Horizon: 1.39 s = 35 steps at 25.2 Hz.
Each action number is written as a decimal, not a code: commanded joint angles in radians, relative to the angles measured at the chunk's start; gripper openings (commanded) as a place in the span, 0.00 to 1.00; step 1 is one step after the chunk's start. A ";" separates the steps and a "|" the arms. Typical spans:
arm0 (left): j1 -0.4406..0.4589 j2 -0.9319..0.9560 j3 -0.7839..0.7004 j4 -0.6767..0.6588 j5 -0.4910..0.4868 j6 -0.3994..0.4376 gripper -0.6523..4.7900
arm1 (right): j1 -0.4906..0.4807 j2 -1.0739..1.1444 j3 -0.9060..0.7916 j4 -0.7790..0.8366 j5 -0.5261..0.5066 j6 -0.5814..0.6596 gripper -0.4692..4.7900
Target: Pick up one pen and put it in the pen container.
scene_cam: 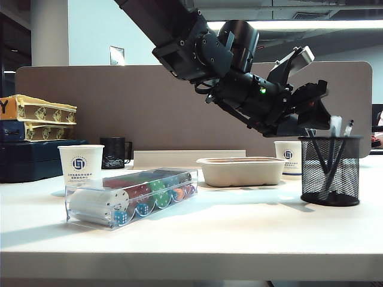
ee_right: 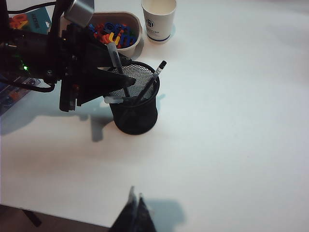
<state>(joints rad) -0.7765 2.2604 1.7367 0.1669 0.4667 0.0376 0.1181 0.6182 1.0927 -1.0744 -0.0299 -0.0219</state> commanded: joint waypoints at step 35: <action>0.108 -0.287 0.174 -0.459 -0.115 0.201 0.42 | 0.029 0.006 0.002 0.171 0.008 -0.012 0.08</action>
<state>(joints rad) -0.6701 1.9907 1.9053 -0.2775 0.3481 0.2237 0.1471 0.6258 1.0916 -0.9344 -0.0227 -0.0315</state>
